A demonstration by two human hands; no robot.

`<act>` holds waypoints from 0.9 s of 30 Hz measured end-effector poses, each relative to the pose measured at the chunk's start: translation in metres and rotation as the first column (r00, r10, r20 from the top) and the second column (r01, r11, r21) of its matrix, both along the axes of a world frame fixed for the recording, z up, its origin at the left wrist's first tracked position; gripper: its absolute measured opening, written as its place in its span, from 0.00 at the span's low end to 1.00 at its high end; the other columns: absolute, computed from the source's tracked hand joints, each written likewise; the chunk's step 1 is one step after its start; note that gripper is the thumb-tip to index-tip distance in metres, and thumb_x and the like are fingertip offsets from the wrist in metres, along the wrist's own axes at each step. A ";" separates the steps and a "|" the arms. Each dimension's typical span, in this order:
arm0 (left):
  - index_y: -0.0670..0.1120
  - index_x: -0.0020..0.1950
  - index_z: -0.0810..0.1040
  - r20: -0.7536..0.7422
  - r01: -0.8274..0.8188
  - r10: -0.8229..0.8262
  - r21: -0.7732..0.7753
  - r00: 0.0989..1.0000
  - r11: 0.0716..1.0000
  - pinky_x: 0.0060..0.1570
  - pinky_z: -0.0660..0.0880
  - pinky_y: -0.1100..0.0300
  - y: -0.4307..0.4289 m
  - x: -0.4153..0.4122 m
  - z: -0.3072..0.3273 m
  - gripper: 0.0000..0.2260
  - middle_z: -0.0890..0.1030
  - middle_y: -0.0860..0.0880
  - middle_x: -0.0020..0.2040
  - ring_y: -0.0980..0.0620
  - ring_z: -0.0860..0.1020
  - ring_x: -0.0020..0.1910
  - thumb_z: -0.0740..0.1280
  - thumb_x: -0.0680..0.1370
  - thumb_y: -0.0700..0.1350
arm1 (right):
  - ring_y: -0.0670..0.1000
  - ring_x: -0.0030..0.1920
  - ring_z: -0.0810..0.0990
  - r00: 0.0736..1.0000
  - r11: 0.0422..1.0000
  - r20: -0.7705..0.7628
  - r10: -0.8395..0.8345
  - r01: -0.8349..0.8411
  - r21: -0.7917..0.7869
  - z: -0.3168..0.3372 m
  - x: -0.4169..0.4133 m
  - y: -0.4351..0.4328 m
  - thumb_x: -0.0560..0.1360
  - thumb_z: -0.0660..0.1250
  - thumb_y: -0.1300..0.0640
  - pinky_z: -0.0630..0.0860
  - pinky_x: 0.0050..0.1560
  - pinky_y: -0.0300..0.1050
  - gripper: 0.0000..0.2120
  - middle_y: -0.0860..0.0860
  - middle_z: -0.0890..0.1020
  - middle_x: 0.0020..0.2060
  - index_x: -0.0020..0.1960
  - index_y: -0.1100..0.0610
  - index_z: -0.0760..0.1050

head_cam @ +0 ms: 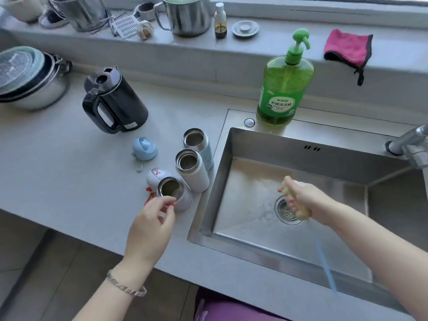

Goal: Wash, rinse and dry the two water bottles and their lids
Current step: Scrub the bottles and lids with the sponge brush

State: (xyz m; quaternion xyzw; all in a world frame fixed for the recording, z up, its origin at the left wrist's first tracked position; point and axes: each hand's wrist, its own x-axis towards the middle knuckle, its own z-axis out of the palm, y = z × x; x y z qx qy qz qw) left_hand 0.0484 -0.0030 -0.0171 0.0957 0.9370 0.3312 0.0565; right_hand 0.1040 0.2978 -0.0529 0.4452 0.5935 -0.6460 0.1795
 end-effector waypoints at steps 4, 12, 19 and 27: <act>0.40 0.49 0.80 -0.196 0.005 -0.035 -0.153 0.980 0.988 0.46 0.71 0.53 -0.006 -0.024 -0.014 0.08 0.80 0.45 0.48 0.42 0.75 0.47 0.67 0.72 0.34 | 0.45 0.18 0.56 0.998 0.995 0.017 0.055 -0.056 0.082 -0.001 0.000 -0.010 0.80 0.56 0.49 0.54 0.20 0.29 0.17 0.48 0.61 0.21 0.33 0.54 0.63; 0.44 0.67 0.68 0.215 0.023 0.077 -0.429 0.974 0.903 0.56 0.68 0.51 -0.035 -0.038 -0.066 0.25 0.71 0.44 0.64 0.43 0.69 0.63 0.68 0.73 0.50 | 0.46 0.18 0.65 0.964 0.954 0.175 0.200 -0.232 0.191 -0.012 0.010 -0.026 0.76 0.61 0.57 0.61 0.21 0.31 0.09 0.50 0.69 0.21 0.39 0.59 0.66; 0.42 0.64 0.71 0.236 -0.027 0.115 -0.349 0.965 0.937 0.53 0.69 0.49 -0.051 -0.047 -0.109 0.25 0.73 0.41 0.59 0.39 0.70 0.57 0.72 0.70 0.47 | 0.51 0.27 0.73 0.961 0.935 0.206 0.182 -0.234 0.265 -0.017 0.017 -0.043 0.74 0.58 0.68 0.67 0.19 0.32 0.11 0.57 0.76 0.31 0.53 0.62 0.59; 0.53 0.57 0.71 0.404 -0.195 0.127 0.131 0.906 0.972 0.50 0.71 0.61 -0.024 0.019 -0.033 0.22 0.68 0.52 0.55 0.50 0.75 0.49 0.75 0.68 0.41 | 0.48 0.28 0.73 0.905 0.830 0.093 0.414 -0.418 0.369 -0.006 0.038 -0.030 0.77 0.60 0.54 0.73 0.29 0.40 0.04 0.50 0.72 0.34 0.50 0.53 0.70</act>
